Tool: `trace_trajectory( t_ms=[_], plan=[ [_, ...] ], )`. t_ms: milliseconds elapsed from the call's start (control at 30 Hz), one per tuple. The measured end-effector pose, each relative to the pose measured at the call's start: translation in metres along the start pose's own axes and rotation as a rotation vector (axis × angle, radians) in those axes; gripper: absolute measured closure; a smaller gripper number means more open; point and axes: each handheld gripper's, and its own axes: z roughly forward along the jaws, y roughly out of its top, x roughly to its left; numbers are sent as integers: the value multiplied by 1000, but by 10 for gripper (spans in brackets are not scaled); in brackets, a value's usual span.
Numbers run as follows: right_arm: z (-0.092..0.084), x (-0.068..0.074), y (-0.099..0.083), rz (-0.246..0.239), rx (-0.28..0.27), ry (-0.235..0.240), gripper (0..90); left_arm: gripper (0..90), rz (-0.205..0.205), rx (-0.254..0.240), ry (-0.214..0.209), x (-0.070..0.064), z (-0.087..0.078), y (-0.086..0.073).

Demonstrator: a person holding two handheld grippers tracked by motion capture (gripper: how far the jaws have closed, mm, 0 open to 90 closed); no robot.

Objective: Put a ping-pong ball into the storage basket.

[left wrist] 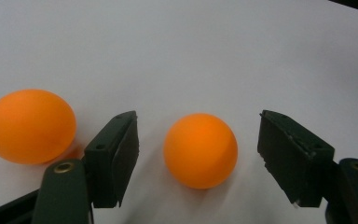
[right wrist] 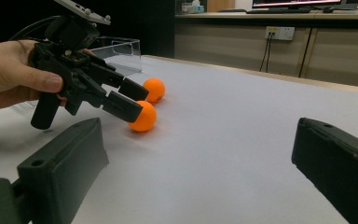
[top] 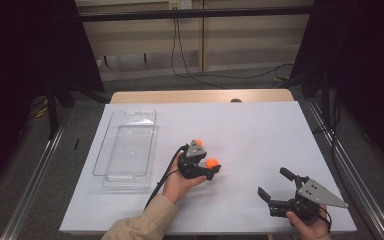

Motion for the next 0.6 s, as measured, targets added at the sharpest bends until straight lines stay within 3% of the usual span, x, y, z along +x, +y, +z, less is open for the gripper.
trace_trajectory(
  t_ms=[200, 600],
  plan=[
    [0, 0, 0, -3, 0, 2, 20, 363, 24, 42, -6, -2, 6, 3],
    [1, 1, 0, 0, 3, 5, 21, 423, 3, 96, -11, 3, 8, 0]
  ],
)
